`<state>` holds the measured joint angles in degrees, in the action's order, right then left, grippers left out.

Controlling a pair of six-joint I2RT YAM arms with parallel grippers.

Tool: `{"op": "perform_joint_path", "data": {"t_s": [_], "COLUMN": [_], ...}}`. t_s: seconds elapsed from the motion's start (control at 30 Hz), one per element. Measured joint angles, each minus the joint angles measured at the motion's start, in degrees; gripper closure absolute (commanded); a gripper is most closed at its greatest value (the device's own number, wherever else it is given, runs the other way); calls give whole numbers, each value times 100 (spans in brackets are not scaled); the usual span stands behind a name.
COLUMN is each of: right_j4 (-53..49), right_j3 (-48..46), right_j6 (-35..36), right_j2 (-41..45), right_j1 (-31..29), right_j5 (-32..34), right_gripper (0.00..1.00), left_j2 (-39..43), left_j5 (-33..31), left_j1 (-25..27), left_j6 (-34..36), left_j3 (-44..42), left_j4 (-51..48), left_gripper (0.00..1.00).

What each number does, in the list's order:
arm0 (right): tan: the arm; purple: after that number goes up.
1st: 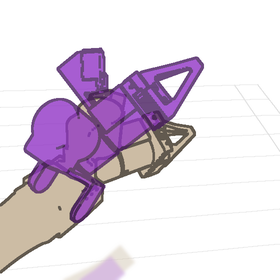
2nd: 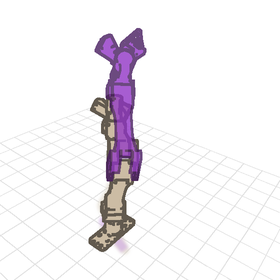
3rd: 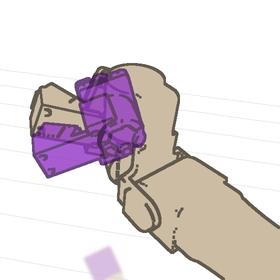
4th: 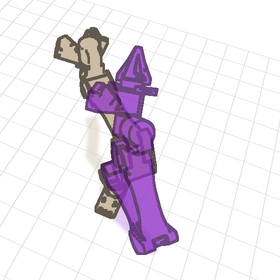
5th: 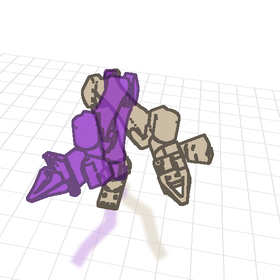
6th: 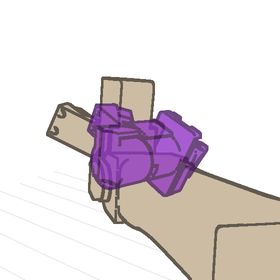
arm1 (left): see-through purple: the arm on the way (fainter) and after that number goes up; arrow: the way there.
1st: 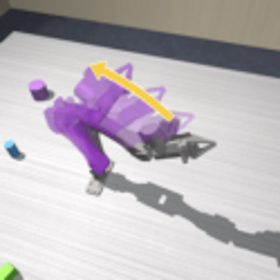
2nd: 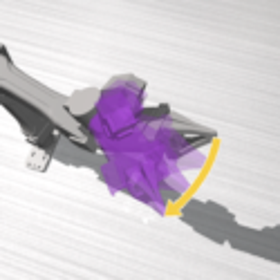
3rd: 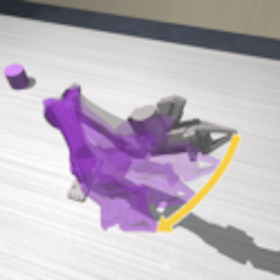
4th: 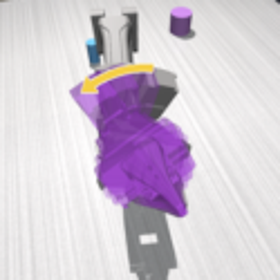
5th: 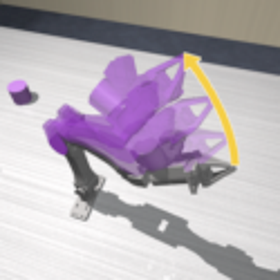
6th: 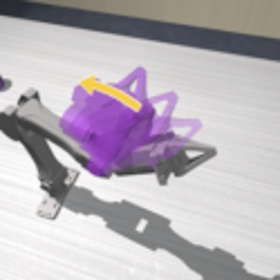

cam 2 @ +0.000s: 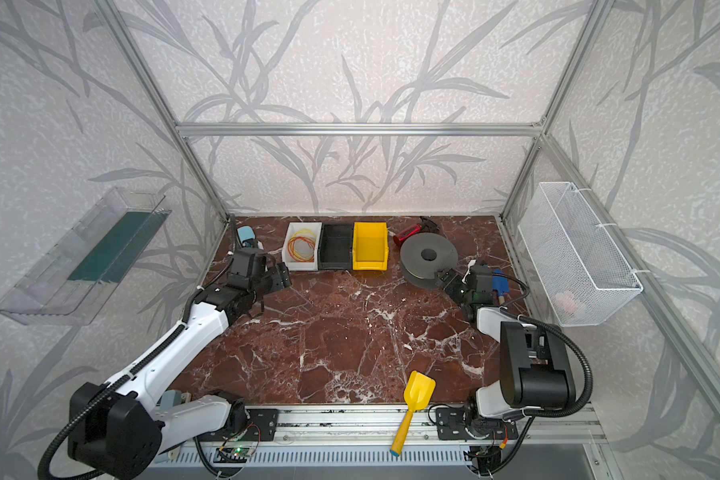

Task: Wrap the cables
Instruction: 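Grasp the grey spool rim with the right gripper while the left arm advances, then lift and pull the grey spool toward the table centre with the right gripper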

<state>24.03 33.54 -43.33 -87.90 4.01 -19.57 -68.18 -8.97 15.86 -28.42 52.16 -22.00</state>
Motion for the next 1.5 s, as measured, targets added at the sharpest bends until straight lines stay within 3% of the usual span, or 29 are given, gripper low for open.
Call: {"op": "perform_joint_path", "data": {"t_s": [0.2,0.43,0.63,0.9,1.0,1.1,1.33,1.5], "right_j4": [815,1523,1967,2710,2986,3220,2625,1464], "right_j3": [402,726,723,800,807,813,597,236], "right_j6": [-203,-472,-579,-863,-1086,-1320,-1086,-778], "right_j2": [-750,-1687,-1974,-2277,-2253,-2031,-1250,-37], "right_j1": [24,24,24,24,42,55,35,33], "right_j5": [-321,-487,-503,-651,-748,-863,-632,-437], "right_gripper": [10,20,29,69,88,98,100,100], "left_j2": [-173,-221,-219,-234,-254,-262,-168,203], "left_j5": [-2,-24,-63,-76,-103,-118,-136,-120], "left_j1": [184,372,461,553,603,645,664,664], "left_j6": [46,98,131,125,125,140,153,136], "left_j3": [289,612,706,861,997,1093,1023,564], "left_j4": [-39,-164,-334,-503,-546,-584,-542,-433], "left_gripper": [19,20,22,25,26,26,26,26]}}
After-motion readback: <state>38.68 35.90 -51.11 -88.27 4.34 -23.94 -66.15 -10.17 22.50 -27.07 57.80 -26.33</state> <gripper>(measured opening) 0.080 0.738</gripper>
